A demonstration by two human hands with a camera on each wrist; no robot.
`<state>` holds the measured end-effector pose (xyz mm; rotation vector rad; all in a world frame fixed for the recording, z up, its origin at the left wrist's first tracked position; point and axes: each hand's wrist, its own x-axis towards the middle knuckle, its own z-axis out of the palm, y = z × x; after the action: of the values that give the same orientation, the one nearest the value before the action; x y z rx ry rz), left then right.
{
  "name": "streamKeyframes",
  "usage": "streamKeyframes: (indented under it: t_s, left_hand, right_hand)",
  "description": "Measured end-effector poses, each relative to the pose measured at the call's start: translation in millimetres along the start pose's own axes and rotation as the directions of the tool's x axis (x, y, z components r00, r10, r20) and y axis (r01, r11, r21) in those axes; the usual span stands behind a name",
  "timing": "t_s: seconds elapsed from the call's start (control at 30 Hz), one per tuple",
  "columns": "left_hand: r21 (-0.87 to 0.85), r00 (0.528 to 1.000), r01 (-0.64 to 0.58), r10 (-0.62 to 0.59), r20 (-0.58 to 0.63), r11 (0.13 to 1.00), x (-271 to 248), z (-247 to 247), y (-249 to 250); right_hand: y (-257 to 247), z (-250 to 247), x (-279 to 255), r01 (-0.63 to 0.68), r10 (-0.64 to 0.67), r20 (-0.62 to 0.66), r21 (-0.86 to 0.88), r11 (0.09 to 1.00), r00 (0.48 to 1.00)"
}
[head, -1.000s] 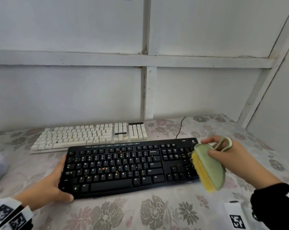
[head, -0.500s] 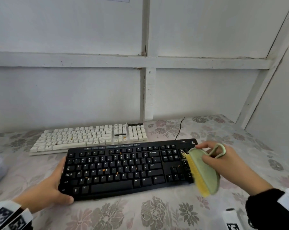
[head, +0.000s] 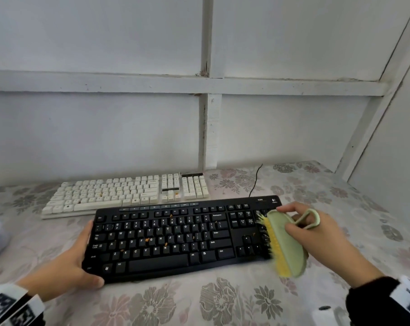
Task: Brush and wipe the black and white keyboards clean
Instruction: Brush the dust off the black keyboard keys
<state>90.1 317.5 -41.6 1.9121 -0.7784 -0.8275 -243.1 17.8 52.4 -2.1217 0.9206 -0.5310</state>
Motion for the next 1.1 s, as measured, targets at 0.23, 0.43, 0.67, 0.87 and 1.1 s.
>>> streamKeyframes:
  t_s: [0.23, 0.43, 0.67, 0.87, 1.1]
  left_hand:
    - [-0.008, 1.0, -0.013, 0.013, -0.01, 1.0, -1, 1, -1]
    - [-0.011, 1.0, -0.003, 0.003, -0.023, 1.0, -1, 2, 0]
    - [-0.007, 0.999, -0.008, 0.008, -0.031, 1.0, -1, 2, 2]
    - [-0.031, 0.999, -0.007, 0.006, -0.033, 0.999, -1, 4, 6]
    - [-0.026, 0.999, 0.021, -0.022, -0.036, 0.999, -1, 4, 8]
  right_hand:
    - [-4, -12, 22, 0.051, -0.037, -0.139, 0.099, 0.994, 0.99]
    - [7, -11, 7, -0.014, 0.014, 0.007, -0.025, 1.0, 1.0]
    - [-13, -11, 24, 0.092, -0.086, -0.082, 0.074, 0.993, 0.993]
    - [-8, 6, 26, 0.066, -0.066, -0.038, 0.001, 0.998, 0.997]
    - [-12, -6, 21, 0.061, -0.061, -0.047, 0.003, 0.998, 0.997]
